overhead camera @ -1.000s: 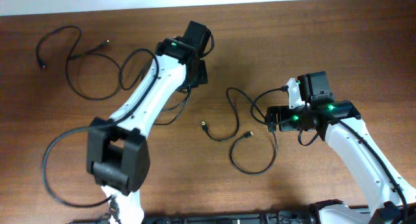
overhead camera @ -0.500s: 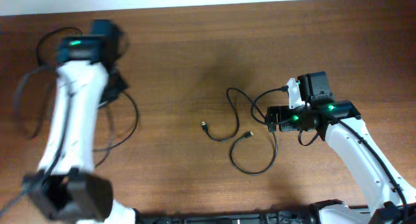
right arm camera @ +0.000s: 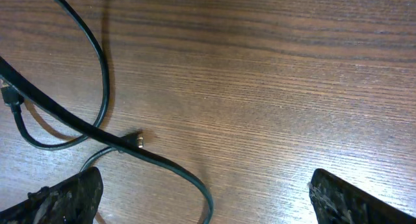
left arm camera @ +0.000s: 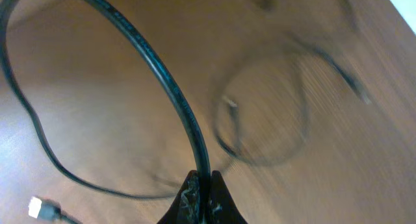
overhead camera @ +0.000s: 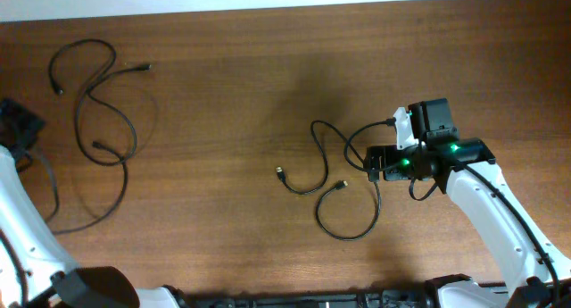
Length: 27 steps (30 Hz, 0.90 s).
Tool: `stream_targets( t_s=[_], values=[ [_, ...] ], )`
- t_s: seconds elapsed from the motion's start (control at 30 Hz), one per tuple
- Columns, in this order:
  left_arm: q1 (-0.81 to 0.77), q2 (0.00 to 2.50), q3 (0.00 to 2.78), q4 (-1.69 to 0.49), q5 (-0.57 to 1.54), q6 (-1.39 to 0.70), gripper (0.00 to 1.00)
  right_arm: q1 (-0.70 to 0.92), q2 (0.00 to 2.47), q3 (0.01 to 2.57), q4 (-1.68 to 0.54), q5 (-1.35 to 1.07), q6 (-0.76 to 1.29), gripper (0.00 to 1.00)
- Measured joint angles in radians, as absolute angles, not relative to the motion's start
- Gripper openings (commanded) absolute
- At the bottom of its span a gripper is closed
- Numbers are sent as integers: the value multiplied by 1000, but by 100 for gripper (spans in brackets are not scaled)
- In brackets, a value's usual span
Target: Untangle cables
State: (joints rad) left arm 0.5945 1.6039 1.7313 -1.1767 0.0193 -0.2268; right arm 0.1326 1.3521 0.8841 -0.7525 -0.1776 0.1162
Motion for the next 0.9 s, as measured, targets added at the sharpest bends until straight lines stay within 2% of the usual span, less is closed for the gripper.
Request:
stream_targets(
  t_s=[0.1,0.17,0.3,0.4,0.5,0.57,0.6,0.7,0.8,0.9],
  values=[
    [526,1659,1731,-1194,328,50,0,133,1352,884,-752,-178,116,100],
    [440,1689,1721,-1206,333,101,0,133,1352,884,-752,-178,117,100],
    [329,1701,1612,-1203,153,120,0,133,1352,884,-752,-177,116,100],
    [282,1708,1525,-1203,329,347,0,133,1352,884,-752,-178,116,100],
    [263,1704,1520,-1220,458,424,0,133,1352,884,-752,-178,116,100],
    [263,1681,1519,-1289,532,512,0,133,1352,884,-754,-178,116,100],
    [265,1650,1518,-1402,599,634,0,133,1352,884,-752,-178,116,100],
    [262,1516,1514,-1456,696,812,0,133,1352,884,-752,-178,116,100],
    [261,1484,1515,-1405,617,712,0,133,1352,884,-752,-177,116,100],
    [260,1483,1515,-1365,292,383,0,133,1352,884,-752,-178,116,100]
  ],
)
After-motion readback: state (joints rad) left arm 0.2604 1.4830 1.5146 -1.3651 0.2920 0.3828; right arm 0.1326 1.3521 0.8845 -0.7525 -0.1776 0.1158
